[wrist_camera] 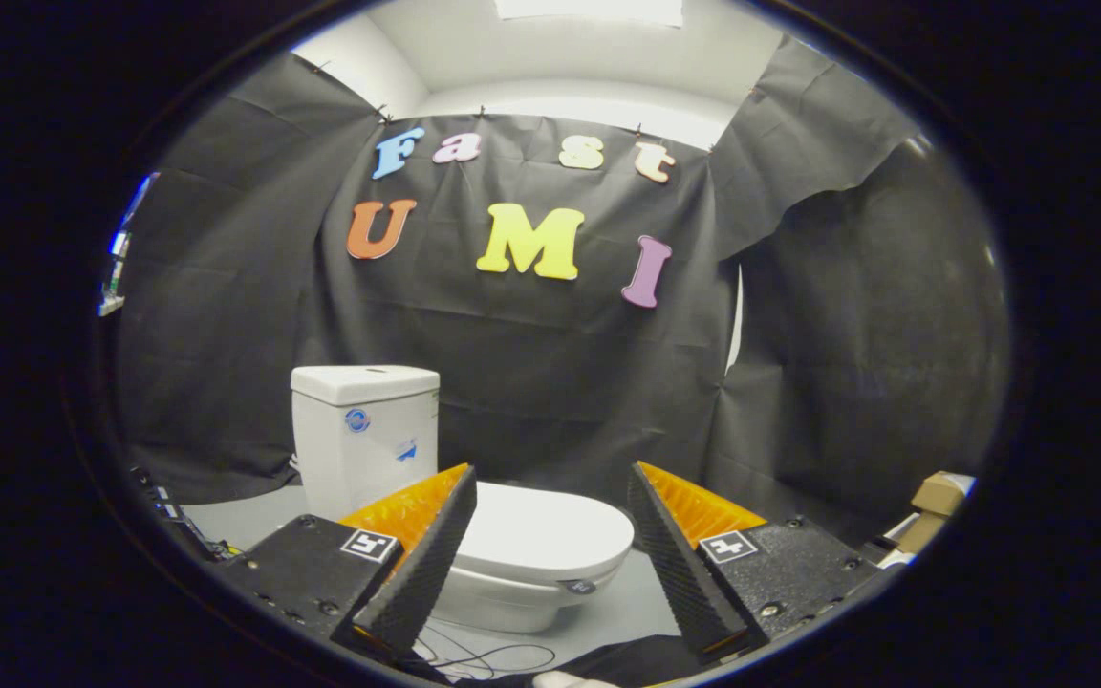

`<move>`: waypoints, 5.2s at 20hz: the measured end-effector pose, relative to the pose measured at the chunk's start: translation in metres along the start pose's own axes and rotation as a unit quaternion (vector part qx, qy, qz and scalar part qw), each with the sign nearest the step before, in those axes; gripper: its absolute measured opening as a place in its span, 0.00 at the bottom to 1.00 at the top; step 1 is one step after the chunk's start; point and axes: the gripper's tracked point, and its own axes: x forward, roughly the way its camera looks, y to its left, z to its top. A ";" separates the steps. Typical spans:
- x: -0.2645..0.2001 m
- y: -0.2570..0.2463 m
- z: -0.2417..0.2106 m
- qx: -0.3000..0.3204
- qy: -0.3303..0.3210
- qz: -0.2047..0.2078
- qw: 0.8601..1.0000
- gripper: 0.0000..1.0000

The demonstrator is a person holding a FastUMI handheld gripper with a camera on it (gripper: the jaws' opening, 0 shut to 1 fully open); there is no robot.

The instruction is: Open the toilet lid.

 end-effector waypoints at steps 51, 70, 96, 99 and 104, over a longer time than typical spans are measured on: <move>0.201 -0.086 -0.323 0.448 0.320 0.007 0.835 0.85; 0.203 -0.076 -0.321 0.606 0.340 0.036 0.718 0.14; 0.208 -0.074 -0.229 0.520 0.295 0.049 0.800 0.04; 0.209 -0.070 -0.215 0.533 0.287 0.048 0.794 0.04; 0.209 -0.067 -0.201 0.517 0.288 0.044 0.805 0.04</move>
